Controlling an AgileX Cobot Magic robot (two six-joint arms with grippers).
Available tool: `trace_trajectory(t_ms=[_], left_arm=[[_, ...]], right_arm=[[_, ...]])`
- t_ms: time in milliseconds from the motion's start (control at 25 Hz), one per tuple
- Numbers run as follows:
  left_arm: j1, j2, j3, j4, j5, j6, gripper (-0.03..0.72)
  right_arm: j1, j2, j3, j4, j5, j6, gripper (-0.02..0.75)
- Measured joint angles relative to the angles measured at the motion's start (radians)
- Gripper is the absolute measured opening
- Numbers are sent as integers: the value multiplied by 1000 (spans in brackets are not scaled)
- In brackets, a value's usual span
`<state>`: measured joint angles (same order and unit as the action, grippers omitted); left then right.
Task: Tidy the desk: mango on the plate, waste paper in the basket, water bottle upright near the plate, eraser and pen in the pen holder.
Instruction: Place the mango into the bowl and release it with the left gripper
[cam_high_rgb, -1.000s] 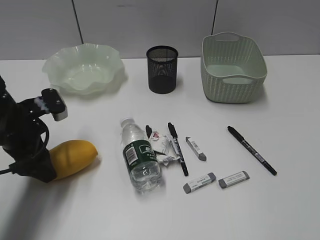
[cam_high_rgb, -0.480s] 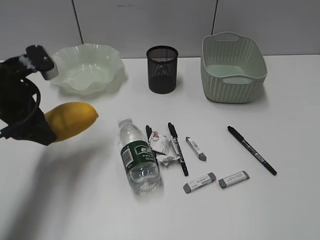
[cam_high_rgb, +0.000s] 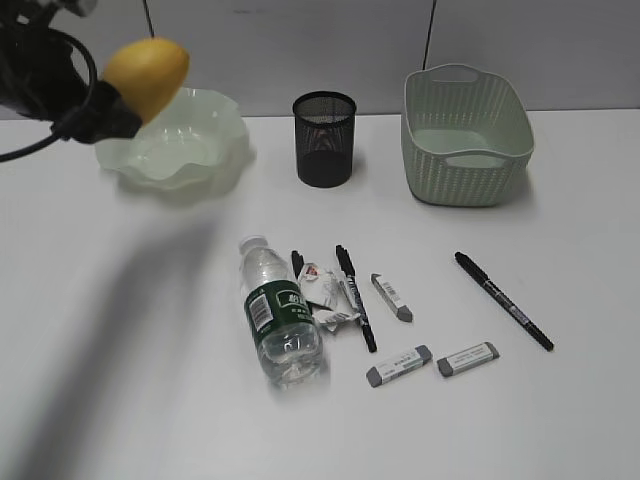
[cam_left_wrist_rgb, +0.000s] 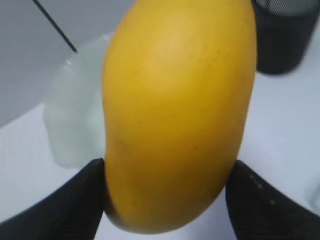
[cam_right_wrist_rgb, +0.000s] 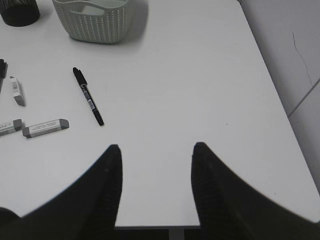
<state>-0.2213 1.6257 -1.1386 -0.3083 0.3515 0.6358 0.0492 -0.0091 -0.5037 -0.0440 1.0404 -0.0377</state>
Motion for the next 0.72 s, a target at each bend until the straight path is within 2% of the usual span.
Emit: trace_trajectory(t_ms=[120, 240, 440, 720], left_arm=[[1, 5, 0, -90, -196, -33, 544], [4, 36, -13, -174, -303, -42, 544], [10, 166, -83, -204, -321, -45, 544], [10, 352, -278, -216, -304, -45, 544]], right_arm=[[0, 0, 0, 0, 0, 0, 361], [0, 0, 0, 0, 0, 0, 361], [0, 0, 0, 0, 0, 0, 361], [0, 0, 0, 0, -1, 0, 360]])
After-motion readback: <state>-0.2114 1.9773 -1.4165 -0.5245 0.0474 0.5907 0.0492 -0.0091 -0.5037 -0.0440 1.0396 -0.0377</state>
